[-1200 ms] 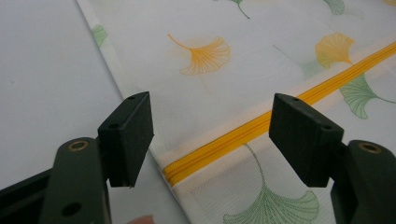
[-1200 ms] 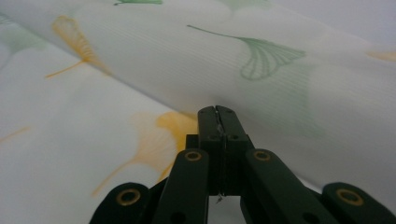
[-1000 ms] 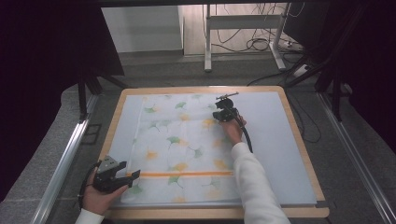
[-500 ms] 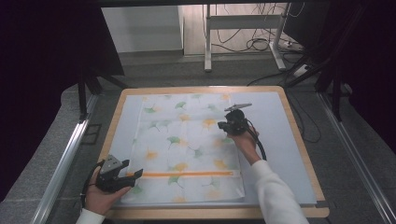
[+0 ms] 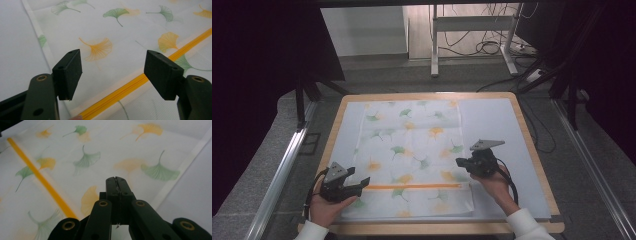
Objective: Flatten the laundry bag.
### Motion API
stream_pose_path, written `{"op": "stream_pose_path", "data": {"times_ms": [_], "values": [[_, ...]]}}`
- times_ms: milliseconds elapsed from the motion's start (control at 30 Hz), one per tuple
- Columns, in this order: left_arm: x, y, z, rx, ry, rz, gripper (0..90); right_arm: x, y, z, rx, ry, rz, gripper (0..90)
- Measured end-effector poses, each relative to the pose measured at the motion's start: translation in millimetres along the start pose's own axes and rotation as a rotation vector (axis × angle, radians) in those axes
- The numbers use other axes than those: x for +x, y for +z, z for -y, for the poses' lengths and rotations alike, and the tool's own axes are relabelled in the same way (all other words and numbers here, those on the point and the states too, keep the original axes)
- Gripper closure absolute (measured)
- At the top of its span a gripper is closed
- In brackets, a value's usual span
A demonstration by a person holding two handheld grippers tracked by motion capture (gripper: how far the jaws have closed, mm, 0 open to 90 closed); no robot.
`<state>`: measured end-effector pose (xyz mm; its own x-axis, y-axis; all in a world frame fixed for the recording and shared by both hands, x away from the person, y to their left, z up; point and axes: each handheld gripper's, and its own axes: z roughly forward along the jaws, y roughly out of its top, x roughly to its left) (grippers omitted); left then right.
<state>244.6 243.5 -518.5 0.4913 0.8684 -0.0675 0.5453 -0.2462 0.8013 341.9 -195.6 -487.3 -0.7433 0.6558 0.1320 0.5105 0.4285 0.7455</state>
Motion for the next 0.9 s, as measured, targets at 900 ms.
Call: {"op": "stream_pose_path", "data": {"times_ms": [900], "values": [[-26.4, 8.5, -14.4, -0.002, 0.031, 0.054, 29.7, 35.8, -46.3, 64.8, 0.048, -0.015, -0.053, 88.7]]}}
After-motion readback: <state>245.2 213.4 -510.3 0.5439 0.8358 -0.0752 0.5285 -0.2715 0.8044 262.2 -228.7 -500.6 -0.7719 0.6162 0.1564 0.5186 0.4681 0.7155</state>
